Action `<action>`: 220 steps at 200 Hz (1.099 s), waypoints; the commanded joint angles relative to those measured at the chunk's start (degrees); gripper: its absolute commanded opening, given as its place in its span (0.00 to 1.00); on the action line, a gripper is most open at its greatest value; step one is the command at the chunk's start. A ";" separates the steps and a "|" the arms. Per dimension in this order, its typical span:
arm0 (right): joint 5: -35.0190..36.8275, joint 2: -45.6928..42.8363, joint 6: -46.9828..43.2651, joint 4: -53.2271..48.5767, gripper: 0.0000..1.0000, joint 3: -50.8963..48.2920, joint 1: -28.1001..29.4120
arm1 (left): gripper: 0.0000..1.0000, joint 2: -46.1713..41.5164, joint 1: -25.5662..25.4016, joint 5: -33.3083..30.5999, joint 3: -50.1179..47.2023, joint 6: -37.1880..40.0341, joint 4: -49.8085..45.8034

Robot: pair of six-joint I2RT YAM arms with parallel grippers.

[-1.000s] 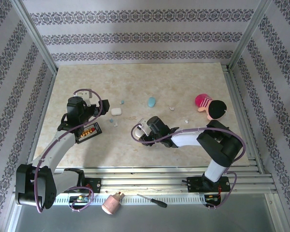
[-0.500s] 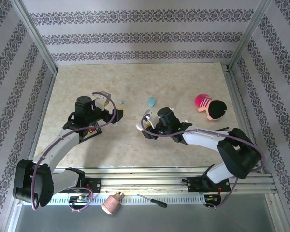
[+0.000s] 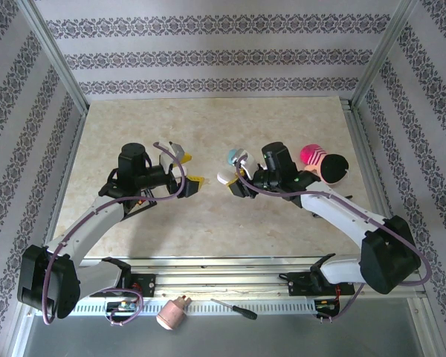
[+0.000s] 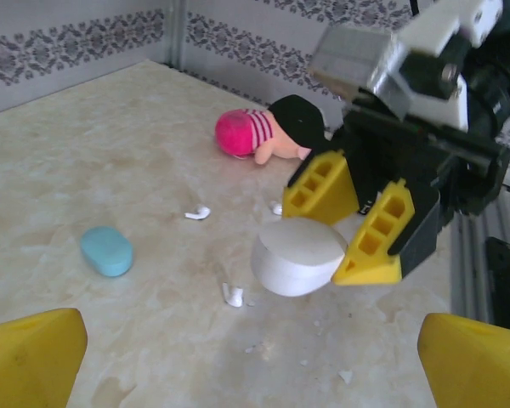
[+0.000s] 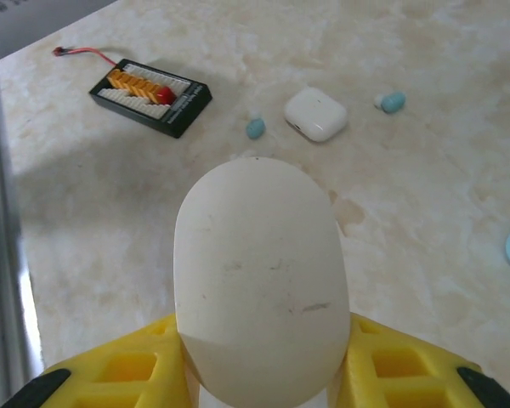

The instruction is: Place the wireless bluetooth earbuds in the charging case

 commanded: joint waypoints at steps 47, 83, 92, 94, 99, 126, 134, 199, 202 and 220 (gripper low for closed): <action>-10.52 -1.30 -8.35 -13.40 0.31 9.96 -0.90 | 0.98 0.07 -4.97 8.90 0.02 2.07 1.63; -14.57 -1.08 -8.72 -14.65 0.32 13.22 -0.99 | 0.90 1.66 -6.42 10.46 -0.54 -1.52 8.12; -15.78 -1.10 -8.51 -14.66 0.32 13.74 -0.99 | 0.88 1.87 -6.62 11.20 -0.77 -3.15 10.61; -16.02 -1.06 -8.46 -14.66 0.32 13.76 -0.99 | 0.88 1.92 -6.69 11.33 -0.74 -3.41 11.09; -16.88 -1.02 -8.42 -14.66 0.31 14.01 -0.99 | 0.87 2.09 -6.78 11.71 -0.90 -4.31 12.35; -19.77 -0.99 -7.70 -14.46 0.30 14.89 -0.99 | 0.77 2.91 -7.24 13.13 -0.97 -6.87 15.58; -20.18 -0.88 -7.58 -14.44 0.30 15.02 -0.99 | 0.76 3.07 -7.40 13.34 -0.88 -7.01 15.85; -22.94 -0.50 -6.72 -13.79 0.29 15.45 -0.99 | 0.64 3.91 -8.12 14.67 -0.26 -7.33 15.68; -23.07 -0.42 -6.74 -13.81 0.29 15.45 -0.99 | 0.64 3.99 -8.19 14.75 -0.22 -7.29 15.56; -23.53 -0.14 -6.62 -14.11 0.29 15.64 -0.99 | 0.60 4.00 -8.52 14.98 0.03 -7.15 15.46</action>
